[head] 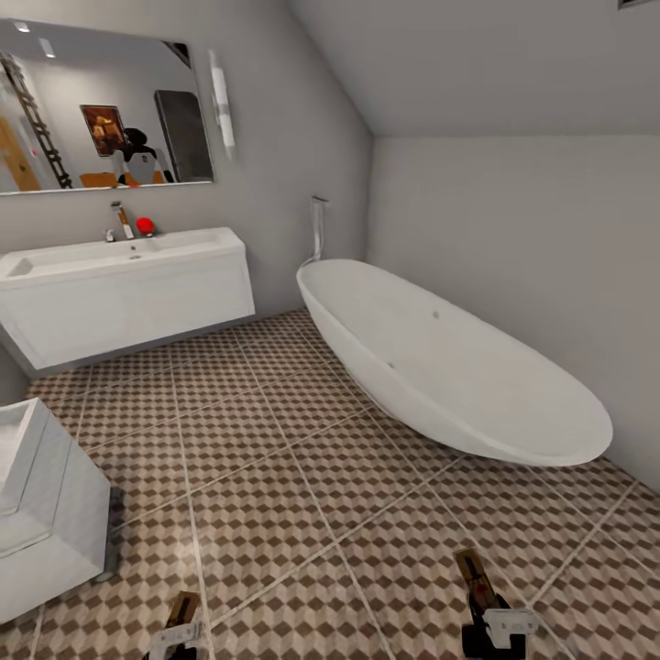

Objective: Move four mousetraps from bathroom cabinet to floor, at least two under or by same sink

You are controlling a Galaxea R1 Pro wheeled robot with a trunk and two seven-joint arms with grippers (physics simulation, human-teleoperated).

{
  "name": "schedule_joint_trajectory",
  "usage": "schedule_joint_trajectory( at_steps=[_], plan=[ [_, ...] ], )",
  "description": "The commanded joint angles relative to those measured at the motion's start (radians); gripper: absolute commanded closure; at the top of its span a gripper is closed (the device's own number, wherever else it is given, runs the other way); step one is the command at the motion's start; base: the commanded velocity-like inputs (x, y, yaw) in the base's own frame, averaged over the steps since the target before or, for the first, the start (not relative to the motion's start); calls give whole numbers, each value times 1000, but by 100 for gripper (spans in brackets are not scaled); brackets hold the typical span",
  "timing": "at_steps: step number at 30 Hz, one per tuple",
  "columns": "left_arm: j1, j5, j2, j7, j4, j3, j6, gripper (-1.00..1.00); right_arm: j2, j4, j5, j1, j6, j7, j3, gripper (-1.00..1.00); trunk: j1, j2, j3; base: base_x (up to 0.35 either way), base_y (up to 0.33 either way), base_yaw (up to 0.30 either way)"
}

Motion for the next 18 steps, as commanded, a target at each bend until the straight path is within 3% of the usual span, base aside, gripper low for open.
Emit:
schedule_joint_trajectory(
  at_steps=[1, 4, 8, 14, 18],
  plan=[
    [-1, 3, 6, 13, -30, -7, 37, 100, 0, -1, -10, 0, -2, 1, 8, 100, 0, 0, -1, 0, 0, 232],
    [-2, 1, 27, 45, -178, 28, 221, 100, 2, -1, -10, 0, -1, 1, 8, 100, 0, 0, -1, 0, 0, 167],
    [-2, -19, 35, 112, -283, 54, 265, 100, 3, -1, -10, 0, -1, 1, 8, 100, 0, 0, -1, 0, 0, 54],
    [-2, -44, 104, 177, -491, 75, 278, 100, 13, -1, -9, 0, -2, 1, 8, 100, 0, 0, -1, 0, 0, 84],
    [-2, -47, 131, 178, -509, 73, 275, 100, 16, -1, -8, 0, -3, 1, 8, 100, 0, 0, -1, 0, 0, 124]
  ],
)
